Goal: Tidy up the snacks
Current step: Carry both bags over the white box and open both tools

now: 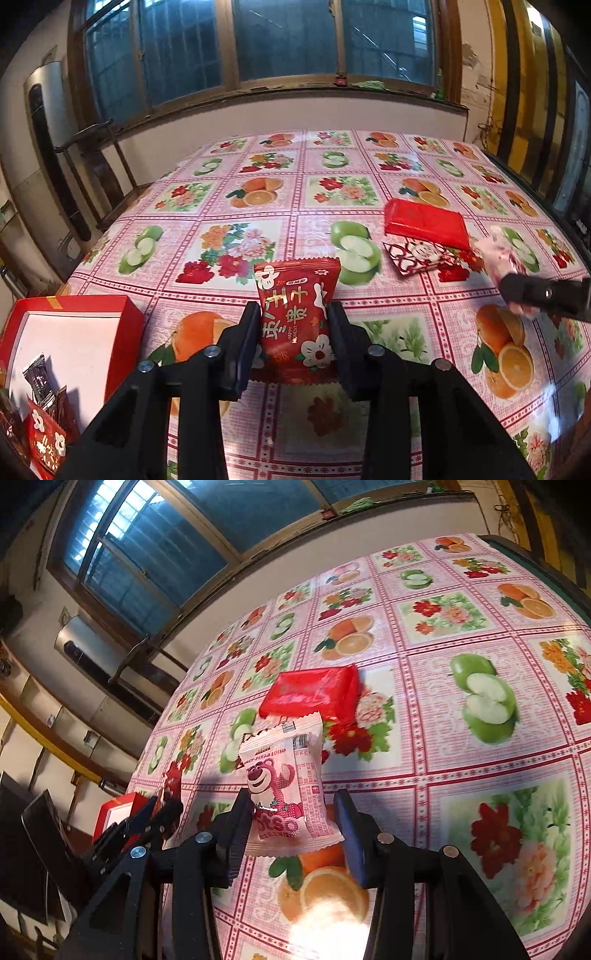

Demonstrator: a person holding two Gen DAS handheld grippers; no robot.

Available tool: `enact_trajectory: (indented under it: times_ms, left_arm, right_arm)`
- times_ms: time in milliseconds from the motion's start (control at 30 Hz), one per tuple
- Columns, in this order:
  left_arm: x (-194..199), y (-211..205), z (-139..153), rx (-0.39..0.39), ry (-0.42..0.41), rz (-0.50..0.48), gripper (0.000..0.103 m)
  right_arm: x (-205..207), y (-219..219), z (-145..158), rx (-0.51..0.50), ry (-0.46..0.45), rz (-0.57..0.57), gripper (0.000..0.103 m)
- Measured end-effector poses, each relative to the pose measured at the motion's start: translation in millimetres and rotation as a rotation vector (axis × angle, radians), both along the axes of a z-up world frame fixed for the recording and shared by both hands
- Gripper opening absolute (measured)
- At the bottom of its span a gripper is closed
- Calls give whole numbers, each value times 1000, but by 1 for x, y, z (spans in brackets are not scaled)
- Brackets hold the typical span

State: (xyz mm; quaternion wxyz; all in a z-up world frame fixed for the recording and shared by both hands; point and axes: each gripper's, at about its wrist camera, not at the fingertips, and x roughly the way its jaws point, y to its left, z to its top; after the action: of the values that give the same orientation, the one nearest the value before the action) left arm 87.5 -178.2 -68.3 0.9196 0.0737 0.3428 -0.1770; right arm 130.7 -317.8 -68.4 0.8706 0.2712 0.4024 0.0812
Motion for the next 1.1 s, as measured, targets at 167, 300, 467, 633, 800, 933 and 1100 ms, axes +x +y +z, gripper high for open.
enact_trajectory:
  times_ms: [167,300,467,633,800,933,1100]
  left_arm:
    - [-2,1,2,19,-37,38,37]
    - [-4,3,7,36,-77,68,37]
    - [-6,10,11,35,-109,113,37]
    - [-9,17,13,27,-121,148,37]
    - [-13,28,14,14,-125,195,37]
    - [-17,37,13,7,-120,231,37]
    - [-33,53,18,-23,-117,271,37]
  right_arm:
    - [-2,28,4,-63,-27,74,49]
    - [-4,35,8,-90,-53,94,49]
    - [-9,48,17,-135,-102,129,49]
    - [-19,69,28,-189,-185,190,49]
    - [-29,85,37,-241,-255,223,49]
    - [-31,93,36,-265,-259,242,49]
    - [-34,100,39,-268,-276,264,49]
